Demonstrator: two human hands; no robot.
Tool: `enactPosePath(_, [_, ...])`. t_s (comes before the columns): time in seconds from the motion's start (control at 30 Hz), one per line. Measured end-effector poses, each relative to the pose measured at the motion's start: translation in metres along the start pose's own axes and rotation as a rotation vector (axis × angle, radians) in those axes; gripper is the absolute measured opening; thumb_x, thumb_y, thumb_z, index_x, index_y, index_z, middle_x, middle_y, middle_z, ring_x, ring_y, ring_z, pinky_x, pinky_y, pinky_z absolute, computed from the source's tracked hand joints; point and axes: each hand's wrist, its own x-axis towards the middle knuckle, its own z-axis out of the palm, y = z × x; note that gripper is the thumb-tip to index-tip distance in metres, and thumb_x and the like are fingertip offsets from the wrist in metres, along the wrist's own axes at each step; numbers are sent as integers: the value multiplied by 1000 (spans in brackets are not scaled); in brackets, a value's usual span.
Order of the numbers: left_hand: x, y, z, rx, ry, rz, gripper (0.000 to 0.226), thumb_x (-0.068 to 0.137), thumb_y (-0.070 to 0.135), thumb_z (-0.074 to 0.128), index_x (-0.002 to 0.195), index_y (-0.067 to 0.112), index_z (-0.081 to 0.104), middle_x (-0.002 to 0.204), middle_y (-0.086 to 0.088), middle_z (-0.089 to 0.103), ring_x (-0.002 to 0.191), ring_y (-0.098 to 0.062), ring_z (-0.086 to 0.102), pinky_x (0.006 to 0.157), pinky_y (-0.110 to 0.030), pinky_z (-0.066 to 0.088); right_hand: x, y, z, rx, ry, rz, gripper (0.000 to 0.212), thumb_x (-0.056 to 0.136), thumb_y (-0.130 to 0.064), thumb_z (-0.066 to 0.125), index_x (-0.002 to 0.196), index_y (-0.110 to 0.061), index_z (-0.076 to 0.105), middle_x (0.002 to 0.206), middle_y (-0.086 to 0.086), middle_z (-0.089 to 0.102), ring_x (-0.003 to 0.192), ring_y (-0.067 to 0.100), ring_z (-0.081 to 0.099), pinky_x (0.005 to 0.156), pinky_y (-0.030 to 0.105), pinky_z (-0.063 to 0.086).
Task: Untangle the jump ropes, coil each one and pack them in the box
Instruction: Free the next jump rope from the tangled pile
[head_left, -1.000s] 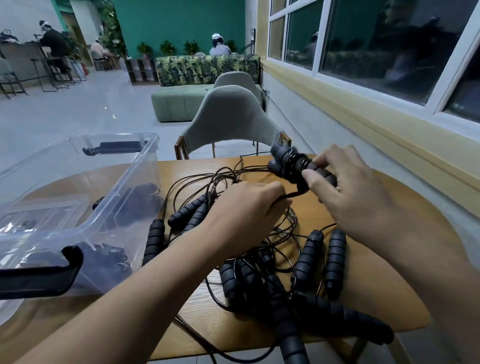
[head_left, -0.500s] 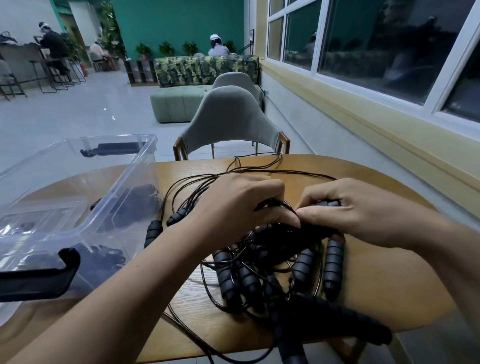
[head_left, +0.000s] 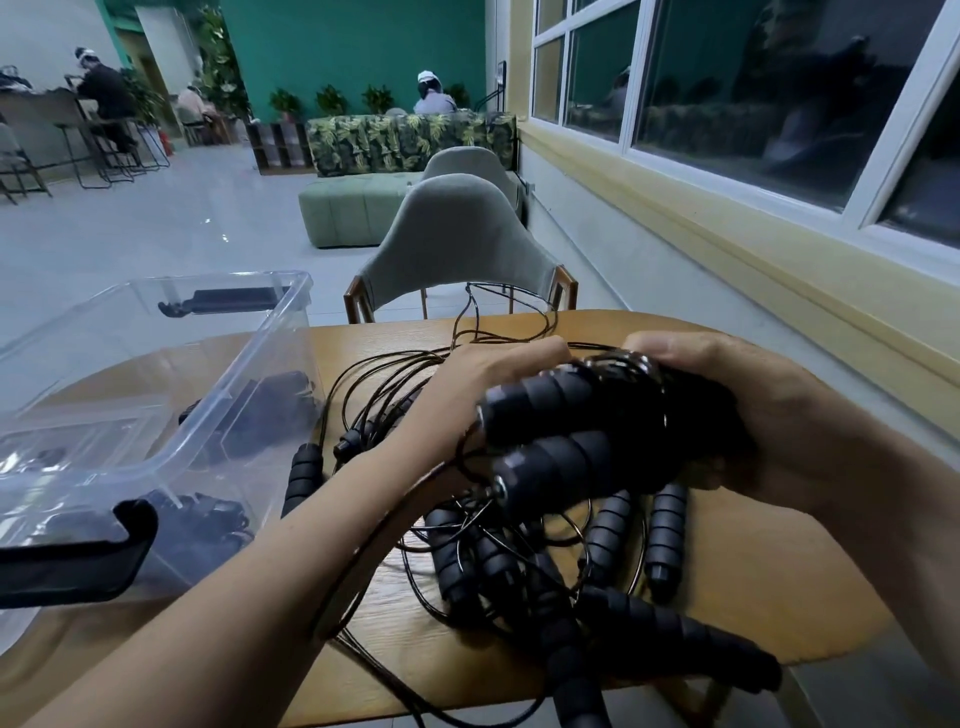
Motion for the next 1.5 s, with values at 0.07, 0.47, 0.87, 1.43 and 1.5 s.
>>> enactPosePath(0.07, [-5, -13, 10, 2, 40, -115, 31, 82, 29, 60, 107, 12, 66, 93, 16, 57, 82, 8, 51, 73, -17, 43, 2, 3, 1, 101, 1, -38, 39, 81, -49, 85, 95, -14, 74, 79, 10, 63, 51, 15, 55, 38, 21, 44])
enactPosePath(0.47, [7, 33, 10, -10, 144, -73, 29, 113, 32, 47, 89, 19, 56, 59, 12, 48, 58, -6, 49, 54, -22, 33, 13, 5, 20, 197, 195, -294, 42, 112, -33, 42, 128, 3, 59, 104, 15, 61, 73, 23, 54, 62, 31, 43])
enactPosePath(0.87, [7, 35, 15, 133, 69, -70, 32, 113, 37, 43, 96, 13, 56, 71, 5, 59, 62, -11, 53, 58, -27, 39, 26, 15, 12, -230, 684, -603, 12, 109, -35, 60, 110, -23, 59, 100, 10, 71, 81, 29, 68, 72, 49, 52])
enactPosePath(1.43, [8, 11, 8, 373, 167, 97, 26, 106, 32, 62, 90, 11, 65, 74, 2, 61, 61, -23, 51, 52, -35, 41, 50, 36, -23, -1430, 720, -264, 26, 103, -45, 57, 115, -21, 58, 113, 0, 40, 86, 34, 60, 75, 48, 57])
enactPosePath(1.5, [9, 13, 3, 374, 166, 135, 27, 105, 34, 59, 95, 11, 68, 78, 1, 65, 62, -26, 55, 52, -39, 47, 51, 38, -16, -1454, 603, -153, 29, 102, -53, 49, 111, -26, 57, 110, -3, 40, 87, 36, 60, 78, 50, 56])
